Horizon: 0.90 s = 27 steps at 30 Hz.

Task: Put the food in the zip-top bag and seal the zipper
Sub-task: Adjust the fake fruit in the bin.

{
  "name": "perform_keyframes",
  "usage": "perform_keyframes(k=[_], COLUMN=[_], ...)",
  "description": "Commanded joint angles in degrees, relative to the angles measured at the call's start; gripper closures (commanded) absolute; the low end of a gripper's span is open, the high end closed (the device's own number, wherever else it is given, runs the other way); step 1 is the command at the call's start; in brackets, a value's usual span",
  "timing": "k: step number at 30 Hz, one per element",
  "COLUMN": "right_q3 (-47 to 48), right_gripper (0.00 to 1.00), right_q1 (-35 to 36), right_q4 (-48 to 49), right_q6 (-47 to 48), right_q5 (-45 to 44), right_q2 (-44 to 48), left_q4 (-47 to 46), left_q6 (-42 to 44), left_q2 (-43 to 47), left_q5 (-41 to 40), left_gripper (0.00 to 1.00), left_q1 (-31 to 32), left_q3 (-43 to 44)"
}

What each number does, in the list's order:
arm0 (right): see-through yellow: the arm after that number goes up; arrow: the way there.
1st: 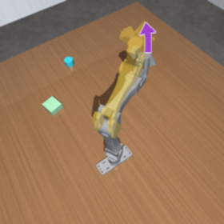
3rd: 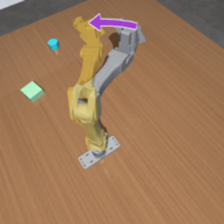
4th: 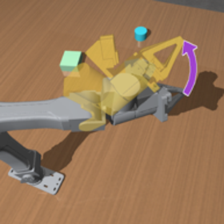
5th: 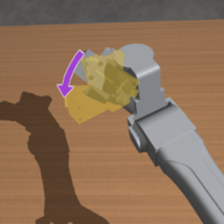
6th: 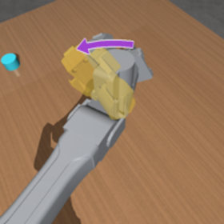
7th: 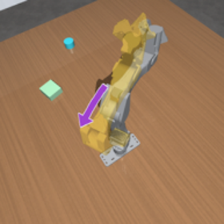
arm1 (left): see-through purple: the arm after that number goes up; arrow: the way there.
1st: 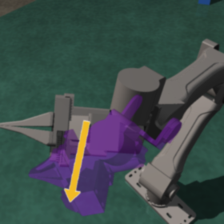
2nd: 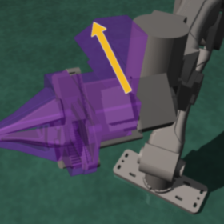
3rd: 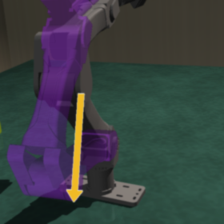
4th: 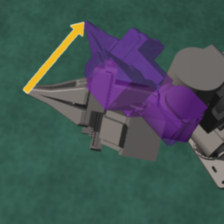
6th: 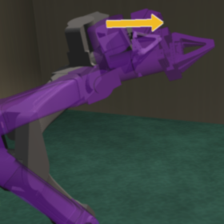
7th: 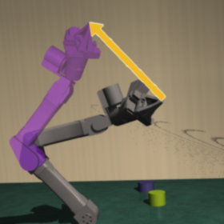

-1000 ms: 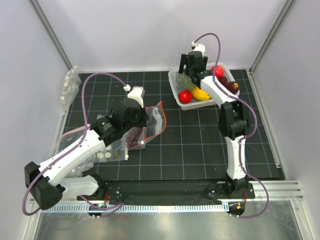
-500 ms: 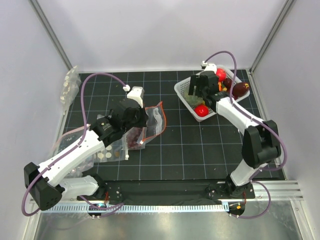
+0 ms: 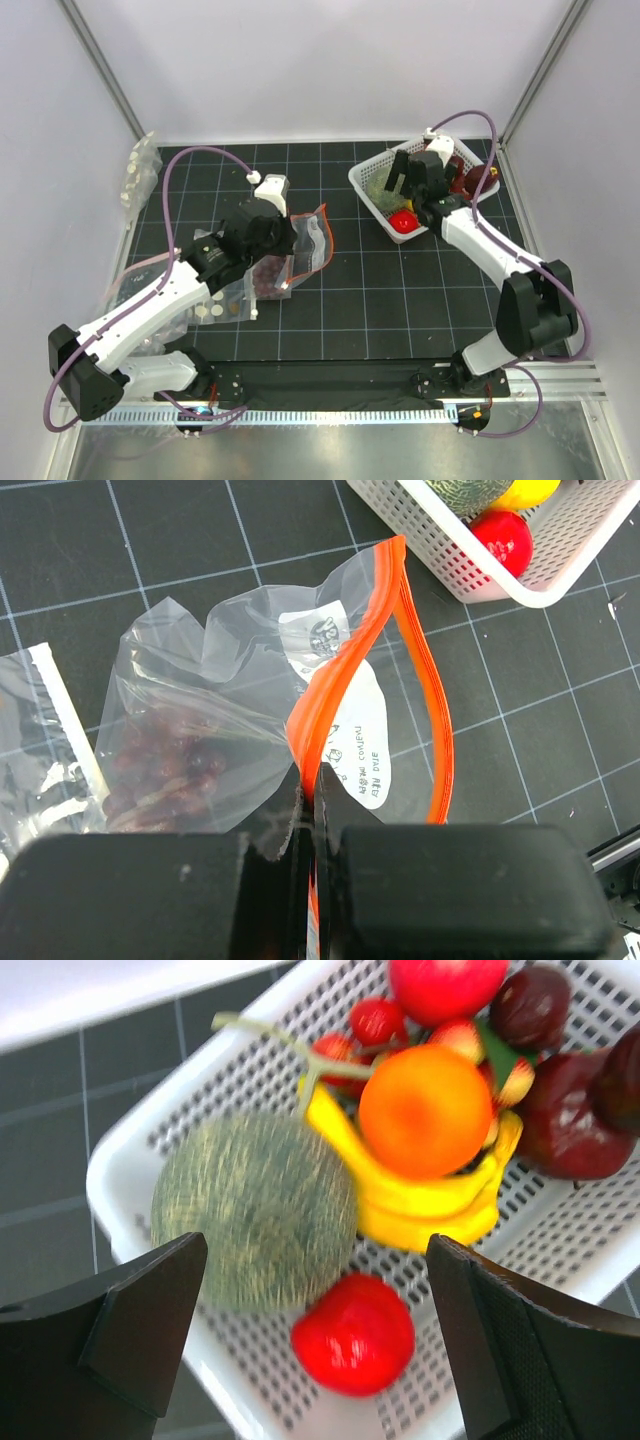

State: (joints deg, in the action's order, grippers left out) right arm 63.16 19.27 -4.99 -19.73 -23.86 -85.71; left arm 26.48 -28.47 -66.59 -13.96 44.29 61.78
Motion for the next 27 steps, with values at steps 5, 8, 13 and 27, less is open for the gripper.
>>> perform_keyframes(k=[5,8,13,27], right_q3=[13.3,13.8,17.7,18.2], right_gripper=[0.0,0.0,0.0,0.25], right_q1=[-5.2,-6.2,-7.9,-9.2], right_q4=[-4.5,-3.5,-5.5,-2.7], right_q6=[-13.7,-16.7,-18.8,-18.1], right_q5=[-9.7,-12.5,-13.2,-12.1], right_q2=[-9.3,-11.7,-17.5,-20.4], left_q4=[-3.0,-3.0,-2.8,-2.3], left_q6=[-0.1,0.0,-0.1,-0.1], left_q2=[2.1,2.2,1.8,1.5], left_q5=[0.1,-0.1,0.2,0.3], left_gripper=[0.97,0.97,0.97,0.97], left_q1=[0.2,0.2,0.2,0.5], left_q3=[-0.1,-0.1,0.2,0.4])
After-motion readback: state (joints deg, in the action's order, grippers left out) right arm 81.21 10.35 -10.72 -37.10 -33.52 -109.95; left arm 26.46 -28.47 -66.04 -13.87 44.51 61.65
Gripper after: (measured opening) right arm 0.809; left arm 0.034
